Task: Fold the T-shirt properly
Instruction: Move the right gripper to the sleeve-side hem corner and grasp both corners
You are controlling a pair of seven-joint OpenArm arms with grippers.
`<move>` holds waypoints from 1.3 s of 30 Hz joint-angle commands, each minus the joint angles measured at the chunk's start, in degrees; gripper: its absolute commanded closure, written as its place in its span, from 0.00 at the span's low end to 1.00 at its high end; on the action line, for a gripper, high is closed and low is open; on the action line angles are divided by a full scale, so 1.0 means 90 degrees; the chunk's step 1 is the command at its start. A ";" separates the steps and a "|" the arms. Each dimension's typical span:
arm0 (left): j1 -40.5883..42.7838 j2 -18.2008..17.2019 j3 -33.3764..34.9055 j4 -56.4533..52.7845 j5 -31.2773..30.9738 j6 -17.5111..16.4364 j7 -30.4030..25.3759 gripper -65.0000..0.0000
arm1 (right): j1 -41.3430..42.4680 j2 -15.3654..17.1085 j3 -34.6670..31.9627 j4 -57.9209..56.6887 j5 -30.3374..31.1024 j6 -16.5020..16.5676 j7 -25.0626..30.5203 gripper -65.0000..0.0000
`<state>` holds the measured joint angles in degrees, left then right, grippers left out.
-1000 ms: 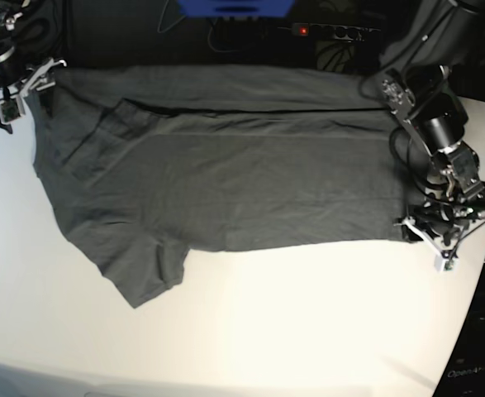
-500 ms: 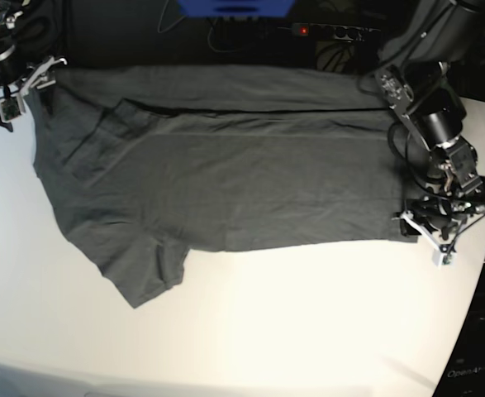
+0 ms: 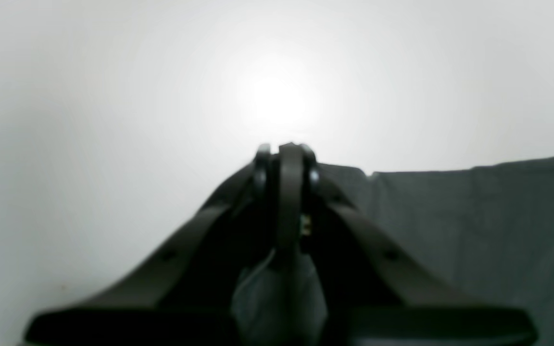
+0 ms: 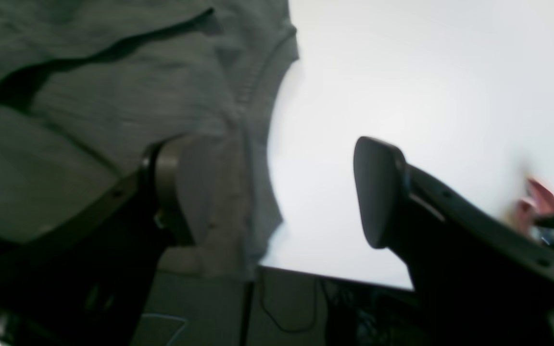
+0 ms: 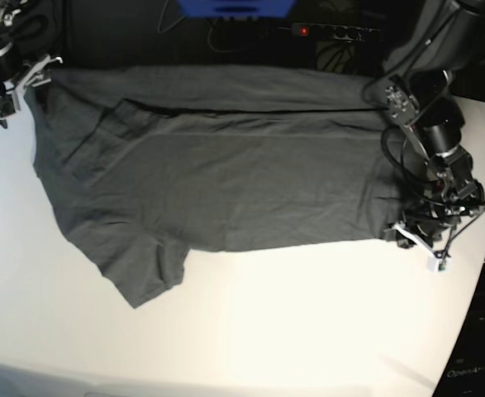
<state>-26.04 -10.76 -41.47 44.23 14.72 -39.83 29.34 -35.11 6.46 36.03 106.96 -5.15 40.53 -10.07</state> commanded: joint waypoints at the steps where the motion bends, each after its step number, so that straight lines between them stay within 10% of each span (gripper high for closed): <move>1: -0.0051 -0.0010 0.0022 0.0024 0.0167 -0.0018 0.0329 0.97 | -0.0030 0.0069 0.0055 0.0096 0.0079 -0.0059 0.0117 0.32; 17: 0.0085 -0.0137 -0.0271 0.0063 0.0176 -0.0018 0.0349 0.97 | 0.1621 0.0205 0.0436 0.0155 0.0010 -0.0059 -0.0225 0.32; 27: 0.0173 -0.0098 -0.0261 0.0063 0.0215 -0.0018 0.0349 0.97 | 0.4942 0.0215 -0.0707 -0.1095 -0.2119 -0.0059 -0.2794 0.32; 39: 0.0261 -0.0098 -0.0271 0.0063 0.0215 -0.0018 0.0359 0.97 | 0.7110 0.0235 -0.1088 -0.4583 -0.3418 -0.0059 -0.3184 0.32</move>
<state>-23.86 -11.27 -44.05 44.95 13.21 -40.71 28.67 27.09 7.77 26.33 64.27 -36.10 40.49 -39.48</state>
